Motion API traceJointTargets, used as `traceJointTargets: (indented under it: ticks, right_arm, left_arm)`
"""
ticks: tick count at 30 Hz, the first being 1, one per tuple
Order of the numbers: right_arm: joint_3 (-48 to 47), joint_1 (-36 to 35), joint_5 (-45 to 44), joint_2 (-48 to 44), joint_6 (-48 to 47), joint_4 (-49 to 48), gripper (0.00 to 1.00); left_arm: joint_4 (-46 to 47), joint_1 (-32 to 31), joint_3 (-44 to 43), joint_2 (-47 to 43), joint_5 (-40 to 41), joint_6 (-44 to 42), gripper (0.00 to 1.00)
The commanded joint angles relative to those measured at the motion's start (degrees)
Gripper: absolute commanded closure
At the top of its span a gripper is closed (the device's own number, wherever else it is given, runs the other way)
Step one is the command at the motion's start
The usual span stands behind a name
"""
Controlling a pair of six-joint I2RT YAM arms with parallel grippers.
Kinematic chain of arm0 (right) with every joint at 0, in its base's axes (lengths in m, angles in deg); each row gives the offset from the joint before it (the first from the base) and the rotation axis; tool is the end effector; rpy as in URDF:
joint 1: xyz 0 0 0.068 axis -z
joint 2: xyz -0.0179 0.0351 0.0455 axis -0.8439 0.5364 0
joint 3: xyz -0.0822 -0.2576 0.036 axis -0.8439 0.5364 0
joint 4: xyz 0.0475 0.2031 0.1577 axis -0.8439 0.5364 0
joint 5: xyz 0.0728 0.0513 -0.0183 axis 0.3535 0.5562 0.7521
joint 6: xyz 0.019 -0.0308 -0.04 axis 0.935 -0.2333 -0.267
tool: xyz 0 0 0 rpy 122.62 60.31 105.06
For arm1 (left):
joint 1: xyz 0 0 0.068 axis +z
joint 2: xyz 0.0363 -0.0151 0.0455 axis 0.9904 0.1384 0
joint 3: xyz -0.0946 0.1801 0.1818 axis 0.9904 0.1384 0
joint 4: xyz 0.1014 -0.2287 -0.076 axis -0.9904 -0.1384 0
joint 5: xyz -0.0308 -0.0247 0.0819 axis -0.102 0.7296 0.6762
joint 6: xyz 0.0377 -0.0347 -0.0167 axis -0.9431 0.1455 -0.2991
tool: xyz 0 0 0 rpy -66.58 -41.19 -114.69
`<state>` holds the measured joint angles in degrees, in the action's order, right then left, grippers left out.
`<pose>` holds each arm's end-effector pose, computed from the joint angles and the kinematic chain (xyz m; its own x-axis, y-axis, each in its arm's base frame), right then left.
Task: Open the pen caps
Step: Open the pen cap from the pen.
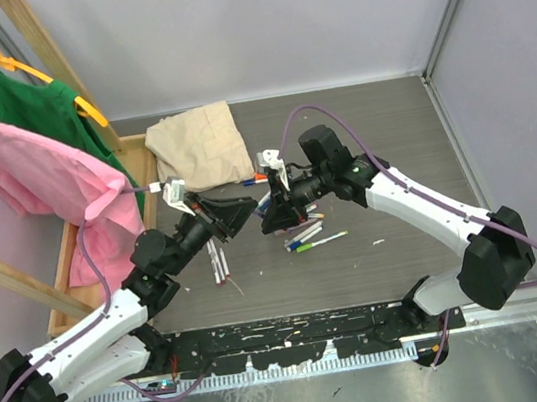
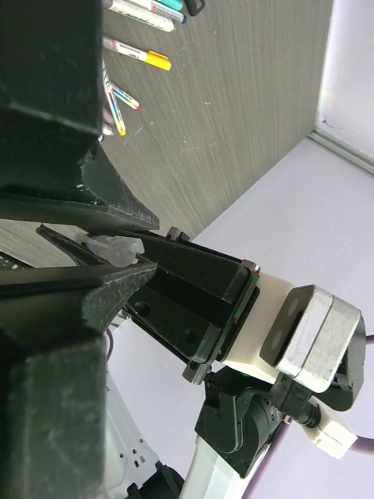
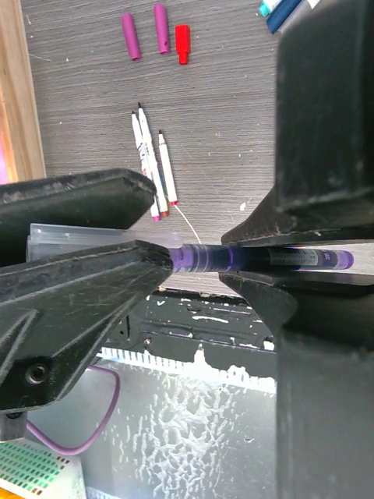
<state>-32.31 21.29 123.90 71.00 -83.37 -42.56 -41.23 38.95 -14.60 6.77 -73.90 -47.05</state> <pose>0.2200 0.1989 0.3161 -0.1831 -0.3497 -0.9188 -0.9702 -0.0869 0.2264 0.1470 -0.1443 0.3007 -0.3825 -0.5448 -0.7462 0.6954 0.3620 -0.6208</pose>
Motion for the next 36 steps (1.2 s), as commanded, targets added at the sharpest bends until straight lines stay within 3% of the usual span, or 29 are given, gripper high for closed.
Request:
traceJointTargets:
  ticks: [1, 6, 9, 16, 22, 27, 36]
  right_arm:
    - [0.3, 0.2, 1.3, 0.2, 3.3, -5.1, 0.99]
    - [0.4, 0.1, 1.1, 0.4, 4.1, -5.8, 0.99]
    - [0.5, 0.2, 1.1, 0.5, 4.2, -5.9, 0.99]
    - [1.4, 0.1, 1.4, 3.0, 2.4, -5.6, 0.99]
    - [0.9, 0.0, 4.7, 8.0, -0.6, -2.7, 0.99]
    - [0.9, -0.1, 4.2, 9.3, -1.4, -2.4, 0.99]
    - [2.9, 3.0, -8.7, 8.2, 12.0, -11.5, 0.99]
  left_arm:
    - [3.9, 0.2, -0.6, 1.5, -0.6, 0.6, 0.76]
    - [3.0, 0.2, -0.7, 1.7, -0.1, -0.1, 0.77]
    - [0.8, 0.3, -1.3, 0.9, 1.1, -2.0, 0.99]
    - [-8.6, 4.8, -5.5, -4.7, 8.2, -8.3, 1.0]
    - [-8.7, 14.6, -10.7, -4.2, 6.0, -5.5, 1.0]
    - [-9.5, 18.2, -11.6, -5.3, 4.9, -3.1, 1.0]
    - [-22.4, 18.2, -6.9, -3.7, 0.2, 0.8, 1.0]
